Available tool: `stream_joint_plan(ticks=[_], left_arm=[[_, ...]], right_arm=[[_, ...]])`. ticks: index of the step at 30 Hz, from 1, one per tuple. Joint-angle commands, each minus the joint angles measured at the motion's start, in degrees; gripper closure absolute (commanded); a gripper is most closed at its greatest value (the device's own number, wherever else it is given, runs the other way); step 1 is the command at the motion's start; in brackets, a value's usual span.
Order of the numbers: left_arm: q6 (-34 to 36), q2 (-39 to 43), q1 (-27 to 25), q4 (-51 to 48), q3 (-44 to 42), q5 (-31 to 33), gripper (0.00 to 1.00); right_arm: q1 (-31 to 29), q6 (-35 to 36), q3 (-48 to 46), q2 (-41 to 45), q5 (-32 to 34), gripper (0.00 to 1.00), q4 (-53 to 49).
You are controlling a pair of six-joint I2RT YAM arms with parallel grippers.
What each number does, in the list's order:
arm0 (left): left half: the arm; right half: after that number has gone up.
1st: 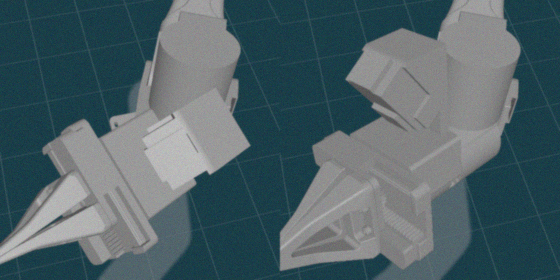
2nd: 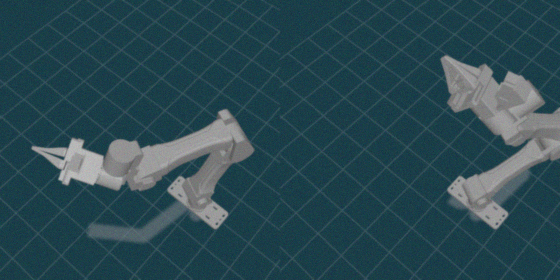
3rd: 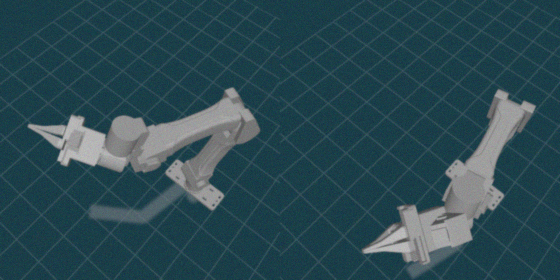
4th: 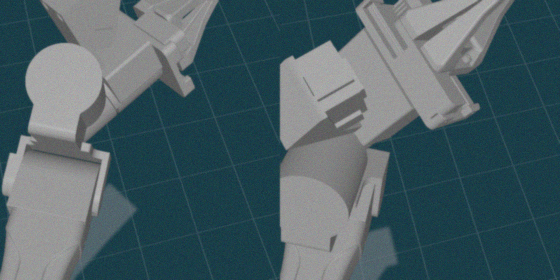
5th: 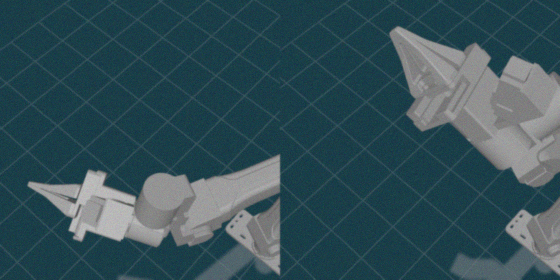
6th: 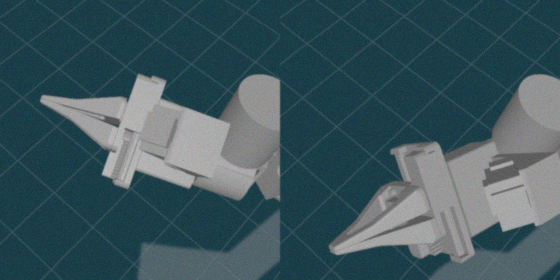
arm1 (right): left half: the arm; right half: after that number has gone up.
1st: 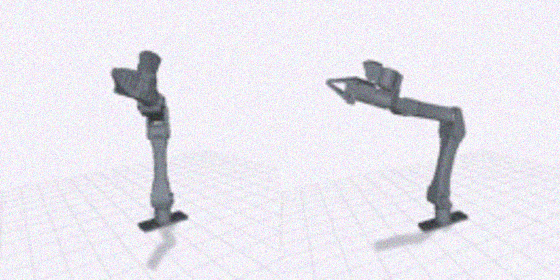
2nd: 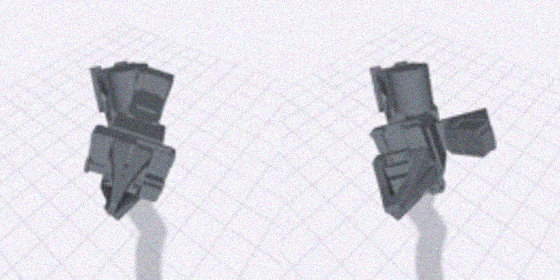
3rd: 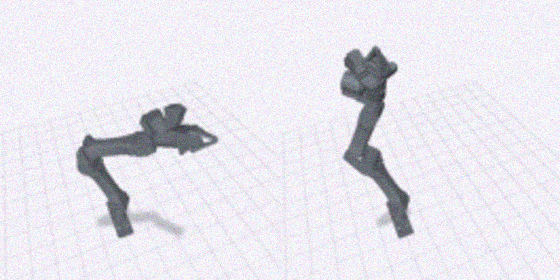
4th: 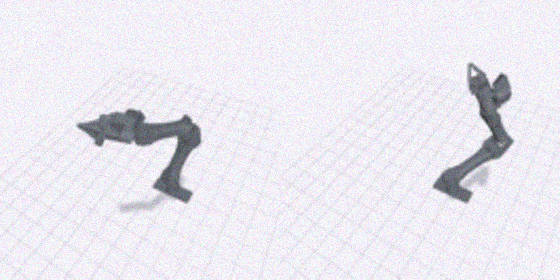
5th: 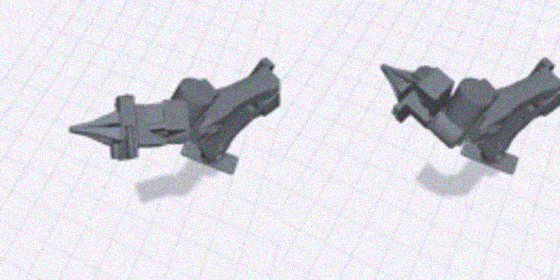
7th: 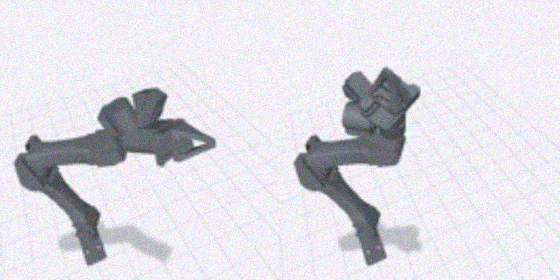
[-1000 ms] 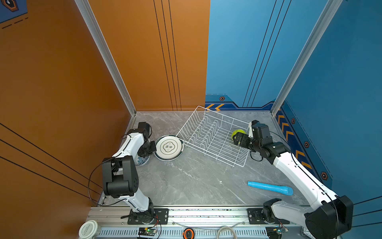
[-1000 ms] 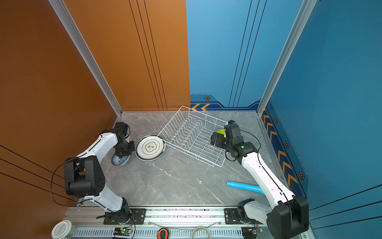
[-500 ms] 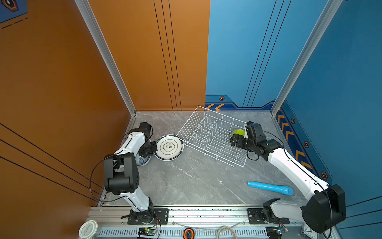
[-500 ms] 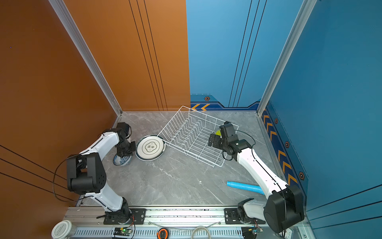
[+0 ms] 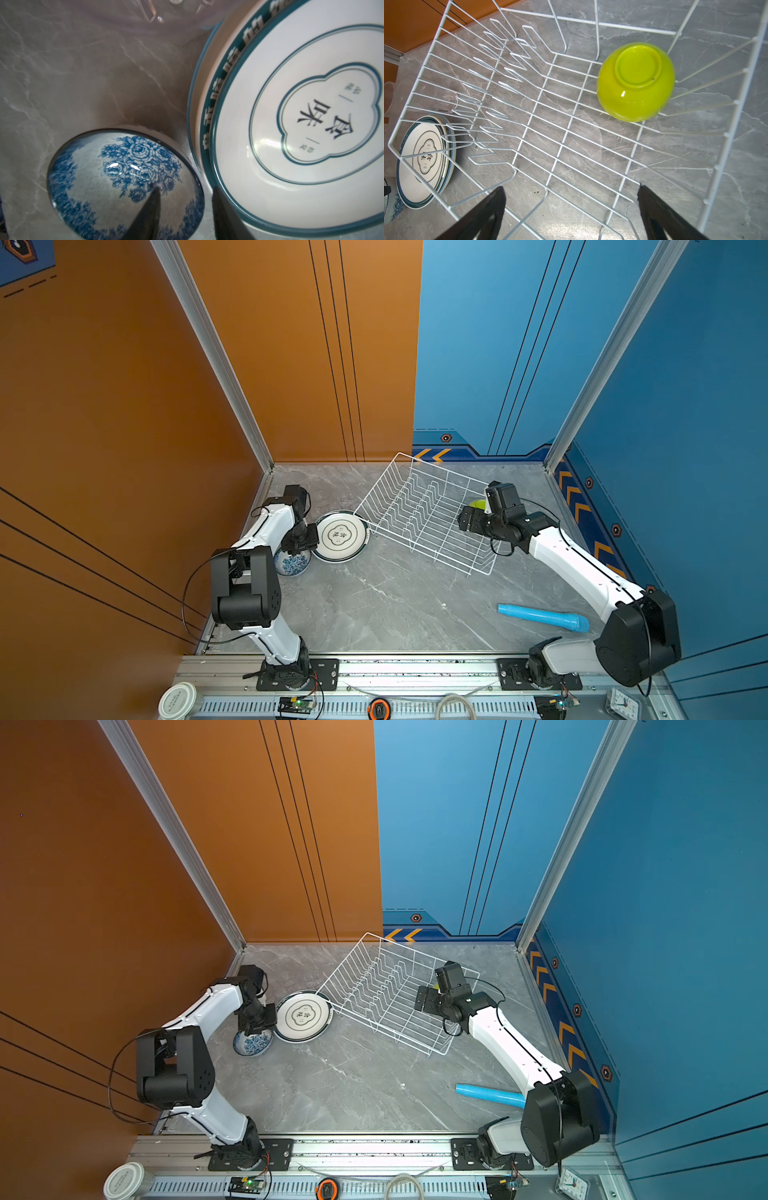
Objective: Unload the mixed dishes from the dish rack
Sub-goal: 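Release the bowl with the left gripper while right gripper reaches the green bowl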
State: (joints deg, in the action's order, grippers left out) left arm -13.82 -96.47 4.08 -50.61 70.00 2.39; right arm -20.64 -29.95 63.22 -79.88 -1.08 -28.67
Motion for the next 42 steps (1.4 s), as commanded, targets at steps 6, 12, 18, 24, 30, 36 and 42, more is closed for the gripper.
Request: stream_joint_plan(ticks=[6,12,18,24,30,36,42], left_arm=[[0.9,7.4,-1.3,-0.8,0.1,-1.5,0.03],[1.0,13.4,-2.9,-0.7,0.5,-1.9,0.02],[-0.6,19.4,-9.0,-0.1,0.5,0.5,0.02],[-3.3,25.7,-13.5,3.9,-1.5,1.3,0.02],[-3.8,27.9,-14.1,7.0,-3.6,0.8,0.02],[-4.3,26.7,-14.4,7.0,-3.7,-1.2,0.02],[-4.9,28.4,-16.0,7.4,-3.4,-1.0,0.02]], right_arm=[[0.6,3.5,6.3,-6.0,5.4,0.00,-5.6],[1.4,3.9,10.8,-12.0,7.1,0.00,-6.7],[2.5,4.1,16.7,-19.4,9.3,0.00,-7.6],[3.0,4.4,23.2,-26.7,6.5,0.00,-9.9],[1.7,6.9,25.1,-29.0,3.5,0.00,-9.9],[1.5,8.6,25.4,-28.2,5.0,0.01,-10.3],[3.7,12.5,27.5,-28.7,6.5,0.00,-10.5]])
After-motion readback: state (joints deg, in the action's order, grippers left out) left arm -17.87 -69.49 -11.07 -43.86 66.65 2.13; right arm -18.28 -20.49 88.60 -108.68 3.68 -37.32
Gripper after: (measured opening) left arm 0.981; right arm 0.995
